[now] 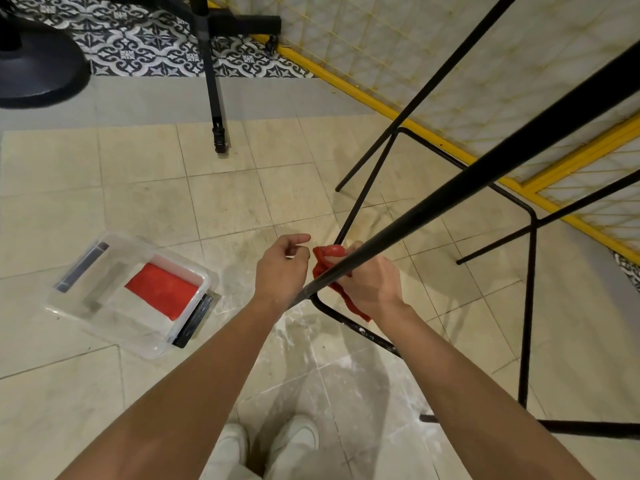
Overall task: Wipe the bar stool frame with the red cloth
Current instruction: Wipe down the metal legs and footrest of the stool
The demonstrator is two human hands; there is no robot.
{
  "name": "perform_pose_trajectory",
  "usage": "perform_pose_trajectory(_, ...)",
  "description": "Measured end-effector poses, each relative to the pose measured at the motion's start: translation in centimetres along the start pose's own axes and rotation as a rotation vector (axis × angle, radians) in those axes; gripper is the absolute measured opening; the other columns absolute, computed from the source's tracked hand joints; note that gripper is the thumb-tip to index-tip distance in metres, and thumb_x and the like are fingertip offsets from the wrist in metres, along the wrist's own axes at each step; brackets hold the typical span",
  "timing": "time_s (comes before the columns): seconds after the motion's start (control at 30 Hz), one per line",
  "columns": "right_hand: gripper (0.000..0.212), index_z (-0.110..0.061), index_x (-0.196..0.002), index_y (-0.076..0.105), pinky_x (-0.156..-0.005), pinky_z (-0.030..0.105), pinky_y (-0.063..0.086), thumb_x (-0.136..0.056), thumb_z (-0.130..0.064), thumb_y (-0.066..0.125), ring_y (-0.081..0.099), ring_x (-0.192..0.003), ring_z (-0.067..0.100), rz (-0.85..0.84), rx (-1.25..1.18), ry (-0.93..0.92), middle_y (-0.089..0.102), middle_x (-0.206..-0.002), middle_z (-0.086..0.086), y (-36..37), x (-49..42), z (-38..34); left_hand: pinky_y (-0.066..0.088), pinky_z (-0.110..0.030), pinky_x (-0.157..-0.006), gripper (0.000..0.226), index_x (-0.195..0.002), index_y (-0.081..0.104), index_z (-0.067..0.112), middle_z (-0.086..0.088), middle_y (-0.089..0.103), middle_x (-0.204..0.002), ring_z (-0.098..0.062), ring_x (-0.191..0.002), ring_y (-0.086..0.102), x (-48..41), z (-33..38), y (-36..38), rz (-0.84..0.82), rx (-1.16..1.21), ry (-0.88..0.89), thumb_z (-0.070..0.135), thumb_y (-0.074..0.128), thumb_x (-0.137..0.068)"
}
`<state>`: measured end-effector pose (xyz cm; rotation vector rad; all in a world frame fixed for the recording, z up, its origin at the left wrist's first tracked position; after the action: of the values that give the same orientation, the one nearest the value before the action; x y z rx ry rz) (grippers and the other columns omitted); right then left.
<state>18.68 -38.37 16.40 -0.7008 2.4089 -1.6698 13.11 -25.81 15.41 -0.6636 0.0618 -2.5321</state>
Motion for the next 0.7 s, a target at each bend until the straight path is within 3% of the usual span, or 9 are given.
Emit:
perform_pose_trajectory(0.07,0.012,-0.042,-0.075,0.058,-0.070,0.035,0.057,-0.086,-0.044,0.061,0.066,-0.075,0.014,0.007,0.027,0.040,0.070,-0.083,-0.005,0.5,-1.2,-0.1,0.041,-0.007,-0.061,0.027,-0.115,0.062,0.024,0.002,0.062,-0.111,-0.001,-0.079,0.055,-0.7,-0.9,-0.2,-0.009,0.007,-0.028,0.017,0.047,-0.094)
perform_pose_trajectory(0.13,0.010,-0.033,-0.089,0.067,-0.072,0.037,0.056,-0.087,-0.040,0.060,0.066,-0.078,0.016,0.026,-0.108,0.132,0.070,-0.084,-0.004,0.3,-2.4,0.2,0.041,-0.004,-0.055,0.027,-0.115,0.062,0.024,0.002,0.062,-0.109,-0.001,-0.075,0.055,-0.6,-1.1,0.0,-0.022,0.000,-0.026,0.017,0.046,-0.094)
perform_pose_trajectory(0.23,0.021,-0.029,-0.099,0.066,-0.067,0.025,0.051,-0.092,-0.042,0.052,0.061,-0.072,0.008,0.056,-0.100,0.190,0.060,-0.075,-0.012,-0.1,-3.4,0.2,0.038,-0.008,-0.061,0.026,-0.113,0.062,0.026,0.002,0.063,-0.107,-0.002,-0.073,0.054,-0.3,-1.1,0.3,-0.023,-0.004,-0.016,0.018,0.047,-0.094)
perform_pose_trajectory(0.33,0.025,-0.023,-0.100,0.065,-0.056,0.017,0.045,-0.093,-0.043,0.051,0.057,-0.065,0.006,0.031,-0.059,0.215,0.058,-0.075,-0.009,0.0,-3.2,0.0,0.037,-0.009,-0.061,0.026,-0.113,0.062,0.026,0.003,0.063,-0.107,-0.001,-0.075,0.055,-0.4,-1.0,0.2,-0.026,-0.002,-0.027,0.018,0.047,-0.094)
perform_pose_trajectory(0.47,0.021,-0.028,-0.087,0.061,-0.074,0.036,0.056,-0.085,-0.048,0.060,0.066,-0.079,0.019,-0.019,-0.066,0.204,0.069,-0.086,0.000,-0.2,-1.6,-0.2,0.038,-0.012,-0.066,0.025,-0.113,0.062,0.027,0.003,0.063,-0.109,-0.001,-0.077,0.056,-0.5,-0.9,-0.1,-0.016,0.011,-0.024,0.018,0.047,-0.094)
perform_pose_trajectory(0.53,0.020,-0.030,-0.084,0.060,-0.075,0.038,0.057,-0.084,-0.051,0.060,0.066,-0.079,0.020,-0.011,-0.045,0.221,0.069,-0.085,0.001,-0.3,-1.7,0.1,0.038,-0.011,-0.066,0.026,-0.113,0.062,0.026,0.003,0.063,-0.108,-0.001,-0.076,0.056,-0.6,-0.9,-0.2,-0.015,0.012,-0.024,0.018,0.047,-0.094)
perform_pose_trajectory(0.7,0.025,-0.021,-0.103,0.066,-0.061,0.016,0.045,-0.094,-0.039,0.051,0.060,-0.077,0.012,0.021,-0.238,0.325,0.061,-0.083,-0.005,-0.1,-3.2,0.0,0.036,-0.009,-0.066,0.026,-0.113,0.062,0.027,0.005,0.062,-0.108,0.001,-0.077,0.054,-0.6,-1.1,-0.5,-0.010,-0.006,-0.026,0.019,0.047,-0.094)
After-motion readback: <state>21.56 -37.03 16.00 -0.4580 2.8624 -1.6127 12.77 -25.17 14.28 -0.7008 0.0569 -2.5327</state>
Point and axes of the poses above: each hand's wrist, its own x-axis away from the middle knuckle, its own y-axis out of the palm, z = x × y, the point moved 1 cm from there along -x, towards the middle knuckle
